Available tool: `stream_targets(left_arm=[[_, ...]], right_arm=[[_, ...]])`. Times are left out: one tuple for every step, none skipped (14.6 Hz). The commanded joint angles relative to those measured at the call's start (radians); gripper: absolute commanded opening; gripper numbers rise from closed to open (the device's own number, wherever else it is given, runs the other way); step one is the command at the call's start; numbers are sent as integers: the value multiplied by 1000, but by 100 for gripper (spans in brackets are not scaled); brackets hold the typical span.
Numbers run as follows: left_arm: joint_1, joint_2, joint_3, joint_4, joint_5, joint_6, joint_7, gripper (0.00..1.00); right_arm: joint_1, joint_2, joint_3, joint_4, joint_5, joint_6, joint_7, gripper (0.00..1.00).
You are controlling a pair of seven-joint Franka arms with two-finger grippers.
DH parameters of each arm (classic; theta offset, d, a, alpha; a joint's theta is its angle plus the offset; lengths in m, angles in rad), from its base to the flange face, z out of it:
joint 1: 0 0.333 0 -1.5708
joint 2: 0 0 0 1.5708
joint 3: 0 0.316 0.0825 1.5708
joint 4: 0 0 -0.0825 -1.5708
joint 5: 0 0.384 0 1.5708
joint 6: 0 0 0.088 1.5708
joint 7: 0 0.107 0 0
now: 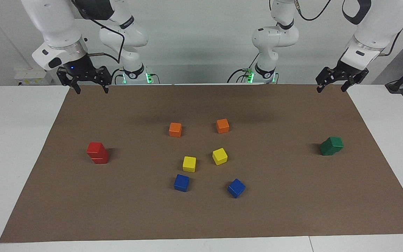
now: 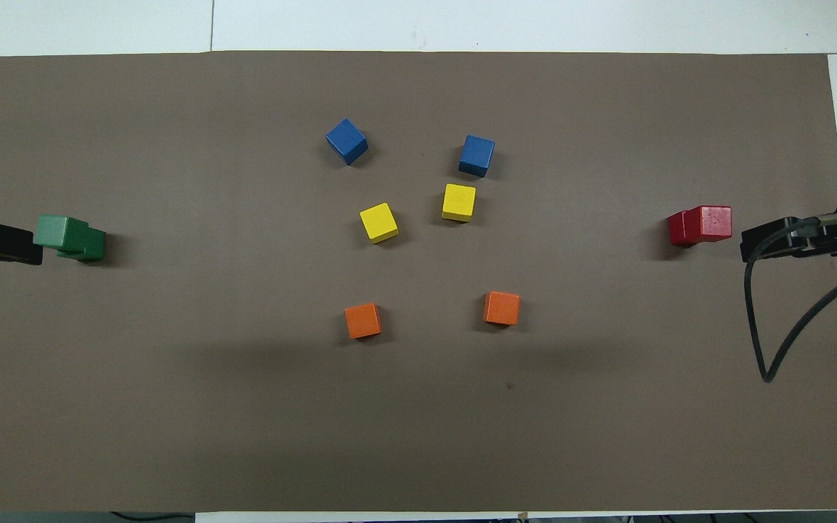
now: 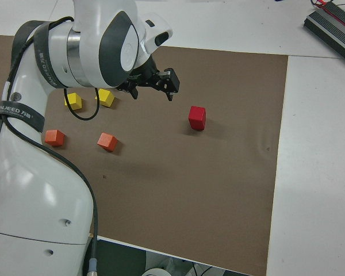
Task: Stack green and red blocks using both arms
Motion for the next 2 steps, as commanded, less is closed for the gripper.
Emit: stream_targets(left_arm=[[-8, -24, 4, -24, 21, 16, -1, 100], [-8, -24, 3, -24, 21, 16, -1, 100]], right_arm=[[-15, 13, 8, 28, 11, -41, -9, 100], [-17, 13, 8, 28, 11, -41, -9, 100]])
